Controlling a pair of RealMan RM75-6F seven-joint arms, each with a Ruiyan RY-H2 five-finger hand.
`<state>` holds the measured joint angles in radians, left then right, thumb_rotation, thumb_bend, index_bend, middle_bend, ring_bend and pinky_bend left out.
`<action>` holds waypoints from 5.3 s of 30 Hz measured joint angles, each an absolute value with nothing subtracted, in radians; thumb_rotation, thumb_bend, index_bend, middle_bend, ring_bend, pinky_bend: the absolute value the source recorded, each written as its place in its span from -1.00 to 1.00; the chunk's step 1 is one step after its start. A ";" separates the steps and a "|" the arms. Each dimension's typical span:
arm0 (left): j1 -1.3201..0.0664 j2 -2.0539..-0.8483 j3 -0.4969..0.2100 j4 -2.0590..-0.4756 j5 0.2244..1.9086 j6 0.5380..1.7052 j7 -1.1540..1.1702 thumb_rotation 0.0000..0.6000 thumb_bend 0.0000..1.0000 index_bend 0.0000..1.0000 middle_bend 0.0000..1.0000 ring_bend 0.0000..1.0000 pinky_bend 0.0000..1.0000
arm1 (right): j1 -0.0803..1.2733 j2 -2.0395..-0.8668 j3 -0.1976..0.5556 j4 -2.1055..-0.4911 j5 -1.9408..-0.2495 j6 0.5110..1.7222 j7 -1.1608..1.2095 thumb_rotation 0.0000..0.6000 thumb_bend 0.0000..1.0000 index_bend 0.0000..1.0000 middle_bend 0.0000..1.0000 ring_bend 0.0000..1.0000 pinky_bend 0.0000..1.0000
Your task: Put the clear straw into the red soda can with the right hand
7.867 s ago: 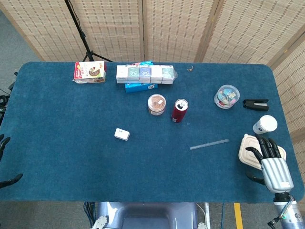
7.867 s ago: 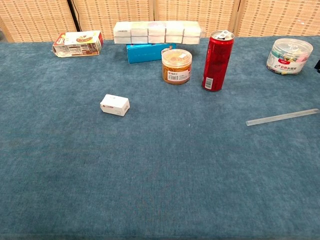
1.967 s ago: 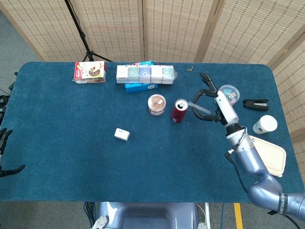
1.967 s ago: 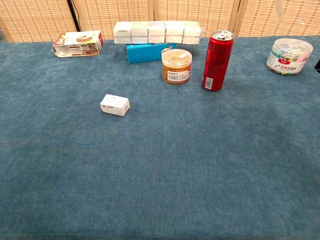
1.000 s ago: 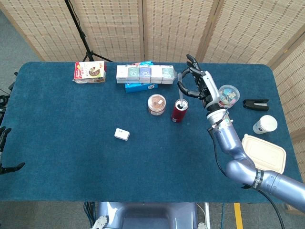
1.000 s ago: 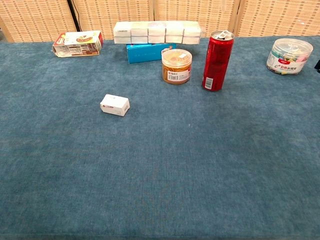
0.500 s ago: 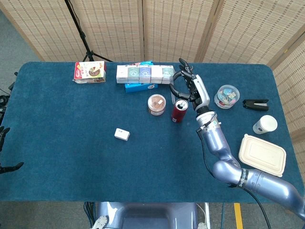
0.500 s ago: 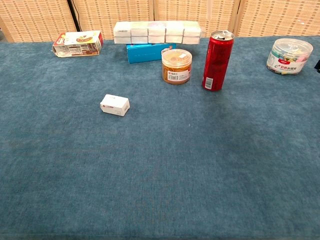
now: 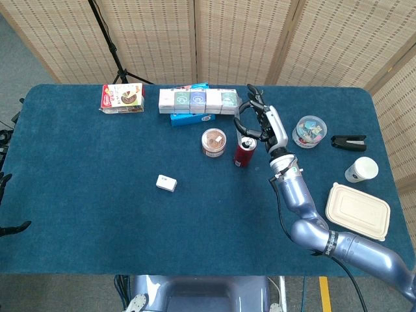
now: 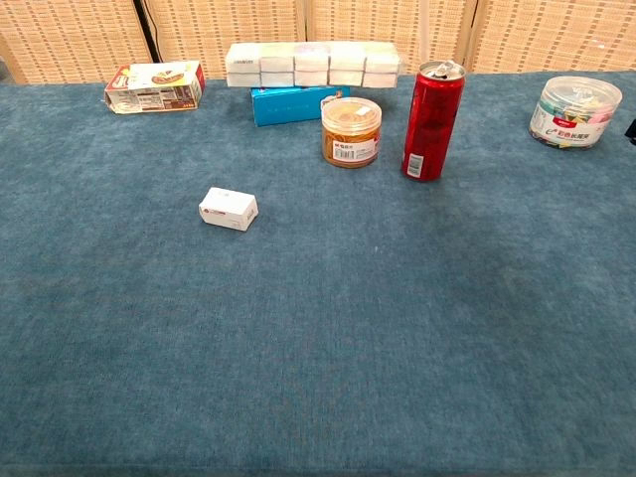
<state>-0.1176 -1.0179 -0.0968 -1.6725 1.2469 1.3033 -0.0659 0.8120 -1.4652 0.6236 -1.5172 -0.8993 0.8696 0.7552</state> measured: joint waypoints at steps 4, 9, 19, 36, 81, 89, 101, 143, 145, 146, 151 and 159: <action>-0.117 -1.018 -0.096 -1.674 1.248 1.306 -0.064 1.00 -0.97 -1.00 -1.00 -1.00 -1.00 | 0.801 -1.466 0.622 -1.517 -0.918 0.867 0.767 1.00 0.15 0.22 -1.00 -1.00 -1.00; -0.118 -1.019 -0.094 -1.675 1.250 1.304 -0.063 1.00 -0.97 -1.00 -1.00 -1.00 -1.00 | 0.797 -1.472 0.618 -1.505 -0.929 0.860 0.772 1.00 0.15 0.23 -1.00 -1.00 -1.00; -0.117 -1.017 -0.096 -1.673 1.244 1.304 -0.069 1.00 -0.97 -1.00 -1.00 -1.00 -1.00 | 0.788 -1.482 0.613 -1.483 -0.947 0.844 0.792 1.00 0.16 0.23 -1.00 -1.00 -1.00; -0.118 -1.018 -0.096 -1.671 1.244 1.301 -0.070 1.00 -0.97 -1.00 -1.00 -1.00 -1.00 | 0.780 -1.474 0.619 -1.475 -0.968 0.835 0.801 1.00 0.16 0.23 -1.00 -1.00 -1.00; -0.122 -1.020 -0.097 -1.667 1.235 1.292 -0.072 1.00 -0.97 -1.00 -1.00 -1.00 -1.00 | 0.785 -1.504 0.624 -1.433 -0.967 0.820 0.816 1.00 0.17 0.24 -1.00 -1.00 -1.00; -0.124 -1.021 -0.098 -1.669 1.232 1.291 -0.067 1.00 -0.97 -1.00 -1.00 -1.00 -1.00 | 0.787 -1.509 0.623 -1.433 -0.971 0.817 0.817 1.00 0.17 0.24 -1.00 -1.00 -1.00; -0.128 -1.024 -0.098 -1.666 1.227 1.284 -0.059 1.00 -0.97 -1.00 -1.00 -1.00 -1.00 | 0.787 -1.525 0.617 -1.407 -0.976 0.810 0.828 1.00 0.17 0.24 -1.00 -1.00 -1.00; -0.142 -1.031 -0.093 -1.663 1.215 1.253 -0.049 1.00 -0.97 -1.00 -1.00 -1.00 -1.00 | 0.786 -1.651 0.477 -1.156 -1.170 0.791 0.928 1.00 0.17 0.18 -1.00 -1.00 -1.00; -0.142 -1.030 -0.093 -1.663 1.215 1.254 -0.050 1.00 -0.97 -1.00 -1.00 -1.00 -1.00 | 0.787 -1.654 0.471 -1.148 -1.184 0.793 0.939 1.00 0.18 0.12 -1.00 -1.00 -1.00; -0.142 -1.030 -0.093 -1.663 1.216 1.254 -0.050 1.00 -0.97 -1.00 -1.00 -1.00 -1.00 | 0.787 -1.655 0.469 -1.145 -1.190 0.795 0.944 1.00 0.19 0.05 -1.00 -1.00 -1.00; -0.142 -1.030 -0.092 -1.664 1.217 1.253 -0.050 1.00 -0.97 -1.00 -1.00 -1.00 -1.00 | 0.786 -1.653 0.457 -1.140 -1.230 0.811 0.975 1.00 0.21 -0.32 -1.00 -1.00 -1.00; -0.140 -1.027 -0.090 -1.665 1.222 1.257 -0.057 1.00 -0.97 -1.00 -1.00 -1.00 -1.00 | 0.785 -1.640 0.451 -1.142 -1.249 0.832 1.003 1.00 0.21 -0.52 -1.00 -1.00 -1.00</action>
